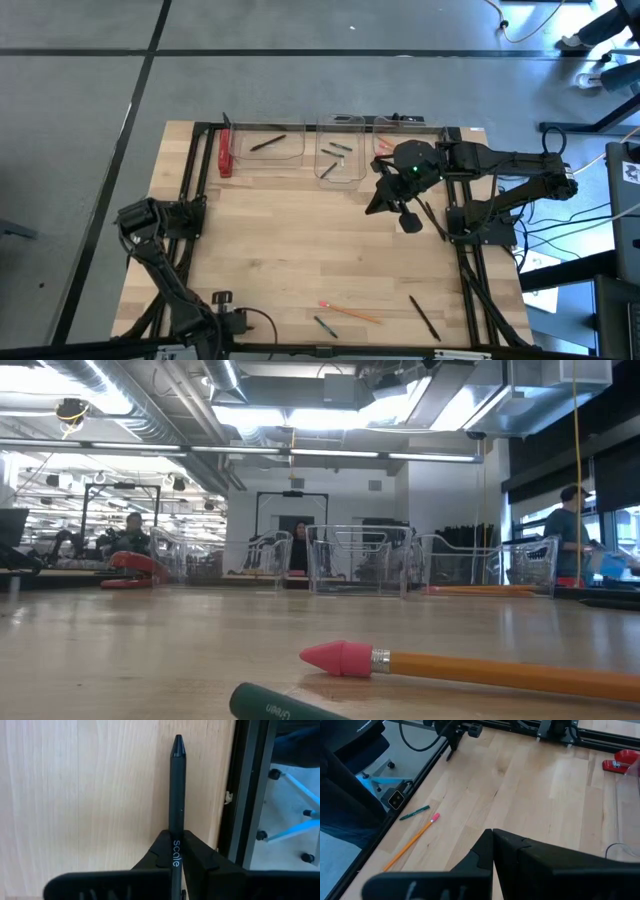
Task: Sort crayons/erasers/pens/pencils in bins
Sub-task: Put the black pen into the left transparent bin
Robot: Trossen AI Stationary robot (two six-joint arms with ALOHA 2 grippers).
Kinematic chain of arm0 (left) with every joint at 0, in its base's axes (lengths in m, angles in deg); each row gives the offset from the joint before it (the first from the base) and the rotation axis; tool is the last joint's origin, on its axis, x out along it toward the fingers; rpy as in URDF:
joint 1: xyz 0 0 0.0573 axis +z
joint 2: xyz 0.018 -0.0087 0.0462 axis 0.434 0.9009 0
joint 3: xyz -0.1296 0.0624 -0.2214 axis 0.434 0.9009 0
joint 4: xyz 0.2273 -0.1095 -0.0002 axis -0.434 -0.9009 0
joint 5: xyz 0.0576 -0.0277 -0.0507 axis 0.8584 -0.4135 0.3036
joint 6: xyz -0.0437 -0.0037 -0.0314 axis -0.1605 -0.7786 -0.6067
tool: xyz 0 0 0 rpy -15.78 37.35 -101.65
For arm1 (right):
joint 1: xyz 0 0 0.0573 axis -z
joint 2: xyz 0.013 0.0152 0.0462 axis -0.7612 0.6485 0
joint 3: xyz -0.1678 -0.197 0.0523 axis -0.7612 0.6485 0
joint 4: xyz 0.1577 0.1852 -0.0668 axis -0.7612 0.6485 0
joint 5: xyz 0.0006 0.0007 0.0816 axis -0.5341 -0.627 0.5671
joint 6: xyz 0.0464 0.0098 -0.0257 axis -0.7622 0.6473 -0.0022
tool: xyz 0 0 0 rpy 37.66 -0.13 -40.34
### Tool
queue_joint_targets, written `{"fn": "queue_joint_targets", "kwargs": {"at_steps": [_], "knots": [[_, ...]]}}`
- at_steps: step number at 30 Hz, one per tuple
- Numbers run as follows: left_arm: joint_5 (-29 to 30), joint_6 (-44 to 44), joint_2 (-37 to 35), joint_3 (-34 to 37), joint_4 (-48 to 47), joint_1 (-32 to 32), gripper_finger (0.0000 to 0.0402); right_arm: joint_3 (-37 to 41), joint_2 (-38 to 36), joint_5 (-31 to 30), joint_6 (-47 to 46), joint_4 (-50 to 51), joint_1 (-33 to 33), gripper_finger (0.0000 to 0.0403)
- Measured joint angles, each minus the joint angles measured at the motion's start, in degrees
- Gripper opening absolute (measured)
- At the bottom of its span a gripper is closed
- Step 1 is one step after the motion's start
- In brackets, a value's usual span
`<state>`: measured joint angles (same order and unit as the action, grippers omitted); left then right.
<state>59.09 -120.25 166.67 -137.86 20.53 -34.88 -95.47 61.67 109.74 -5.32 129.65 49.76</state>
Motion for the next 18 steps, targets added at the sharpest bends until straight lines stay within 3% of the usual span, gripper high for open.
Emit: {"fn": "queue_joint_targets", "kwargs": {"at_steps": [12, 18], "knots": [[-2.32, 1.06, -0.60, 0.27, 0.54, 2.79, 0.0007, 0.00, 0.00, 0.09, -0.85, 0.00, 0.02, 0.0006], [1.70, -2.11, -2.21, 0.58, 0.37, 4.16, 0.0007, 0.00, 0.00, 0.14, -0.73, 0.00, 0.02, 0.0006]]}}
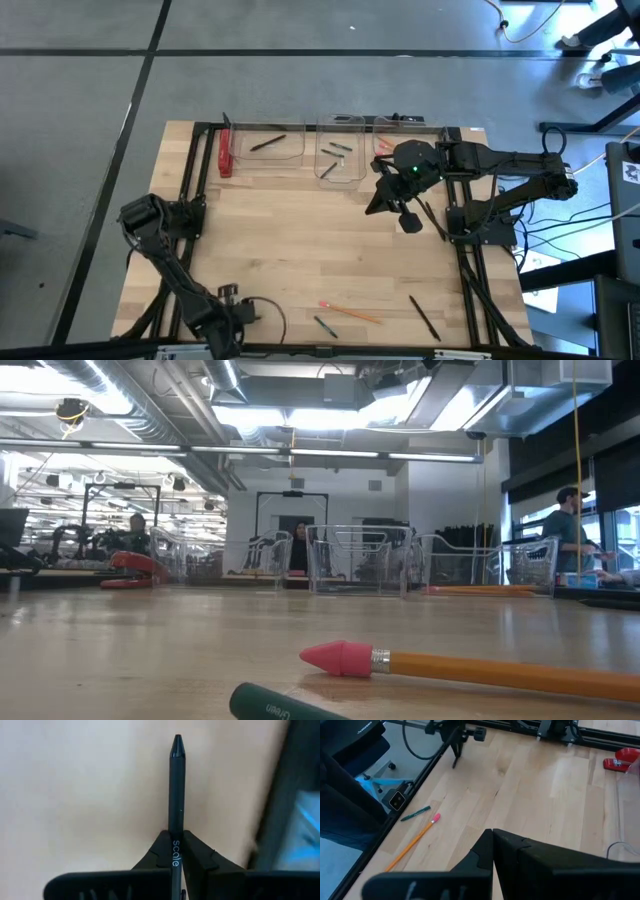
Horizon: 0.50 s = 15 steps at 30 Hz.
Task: Sort crayons/erasers/pens/pencils in bins
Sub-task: Put the black pen into the left transparent bin
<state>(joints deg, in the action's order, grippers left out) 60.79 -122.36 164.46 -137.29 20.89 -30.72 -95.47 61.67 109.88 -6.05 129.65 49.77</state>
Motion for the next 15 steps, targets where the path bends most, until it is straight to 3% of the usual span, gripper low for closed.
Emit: {"fn": "queue_joint_targets", "kwargs": {"at_steps": [15], "knots": [[9.43, 0.21, -11.28, -0.16, -2.70, 10.18, 0.0009, 0.00, 0.00, -0.19, 1.73, 0.17, 0.03, 0.0006]]}}
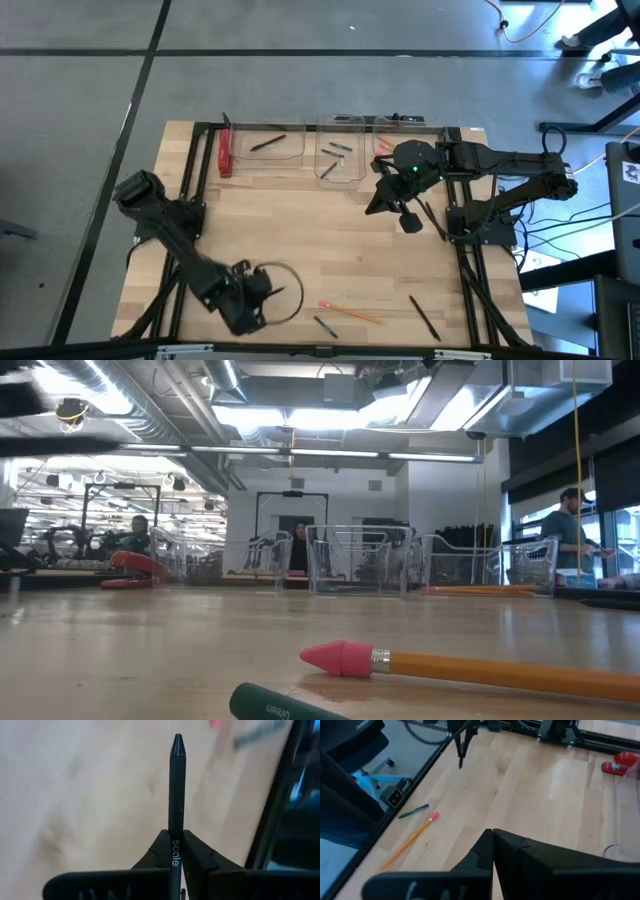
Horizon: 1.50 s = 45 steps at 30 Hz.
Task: Sort crayons/erasers/pens/pencils in bins
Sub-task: Put the black pen into the left transparent bin
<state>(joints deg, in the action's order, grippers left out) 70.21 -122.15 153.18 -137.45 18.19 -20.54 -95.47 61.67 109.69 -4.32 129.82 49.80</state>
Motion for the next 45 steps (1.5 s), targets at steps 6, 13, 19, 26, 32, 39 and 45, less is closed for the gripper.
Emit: {"fn": "queue_joint_targets", "kwargs": {"at_steps": [6, 13, 19, 26, 32, 39, 45], "knots": [[0.94, 6.44, -6.95, -0.07, -2.91, 6.53, 0.0010, 0.00, 0.00, -0.74, 2.01, 0.12, 0.00, 0.0006], [2.51, 15.23, -15.19, -0.11, -8.93, 16.74, 0.0011, 0.00, 0.00, -10.16, 2.04, 0.10, 0.00, 0.0006], [3.68, 25.23, -21.16, -0.15, -10.54, 27.41, 0.0011, 0.00, 0.00, -19.73, 1.78, 0.24, 0.00, 0.0006], [3.23, 43.63, -23.94, -0.17, -10.92, 43.66, 0.0011, 0.00, 0.00, -22.99, 1.88, 0.29, 0.00, 0.0006], [1.89, 59.71, -23.83, -0.17, -9.01, 58.88, 0.0011, 0.00, 0.00, -24.68, 2.03, -0.03, 0.04, 0.0006], [-1.50, 74.66, -23.27, -0.17, -1.65, 73.31, 0.0012, 0.00, 0.00, -36.68, 1.96, -1.61, 0.04, 0.0006], [-6.98, 82.47, -19.11, -0.24, 4.66, 81.02, 0.0012, 0.00, 0.00, -40.82, 1.79, -1.83, 0.04, 0.0006]]}}
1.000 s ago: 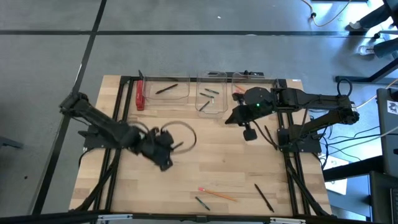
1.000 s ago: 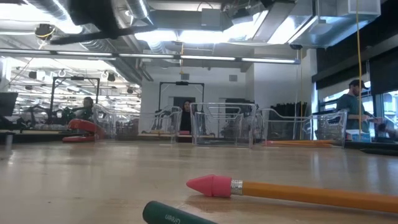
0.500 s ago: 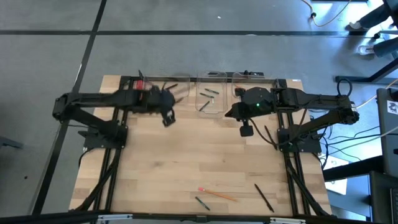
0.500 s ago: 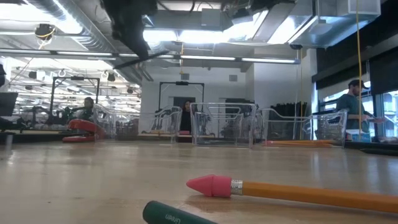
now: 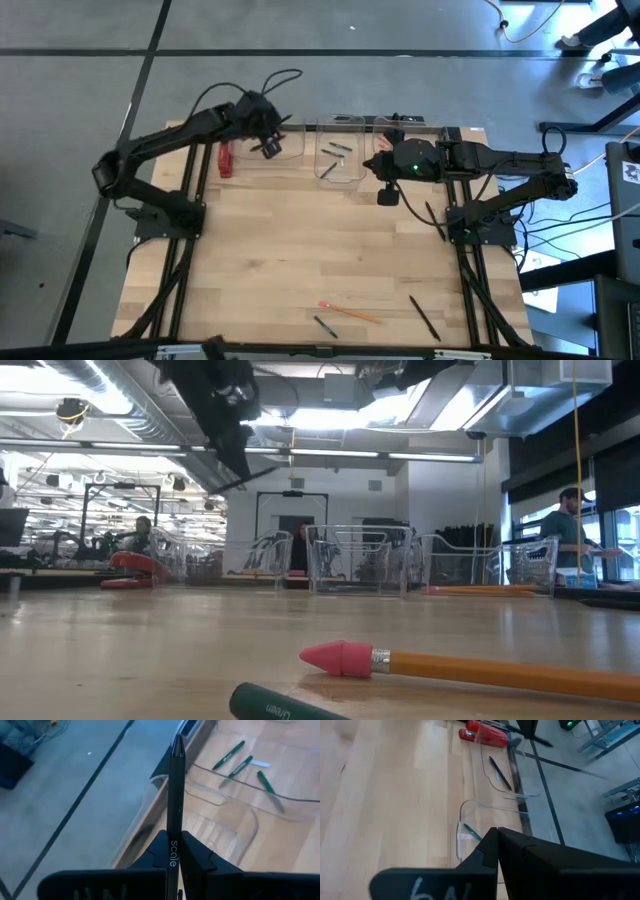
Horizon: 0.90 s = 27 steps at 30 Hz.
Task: Sort crayons/erasers/pens/pencils in bins
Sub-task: Put the black pen into the left transparent bin
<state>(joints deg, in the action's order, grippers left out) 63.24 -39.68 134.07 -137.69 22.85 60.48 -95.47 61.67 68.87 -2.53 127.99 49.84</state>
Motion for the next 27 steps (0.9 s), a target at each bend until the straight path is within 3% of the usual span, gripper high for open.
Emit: {"fn": "queue_joint_targets", "kwargs": {"at_steps": [10, 27], "knots": [[-3.36, 4.05, 11.02, -0.02, 1.90, 4.49, 0.0012, 0.00, 0.00, 0.00, -0.13, 0.02, 0.00, 0.0006], [-5.08, 3.02, 23.65, 0.00, 0.44, 4.96, 0.0012, 0.00, 0.00, 0.00, -0.20, 0.07, 0.00, 0.0006]]}}
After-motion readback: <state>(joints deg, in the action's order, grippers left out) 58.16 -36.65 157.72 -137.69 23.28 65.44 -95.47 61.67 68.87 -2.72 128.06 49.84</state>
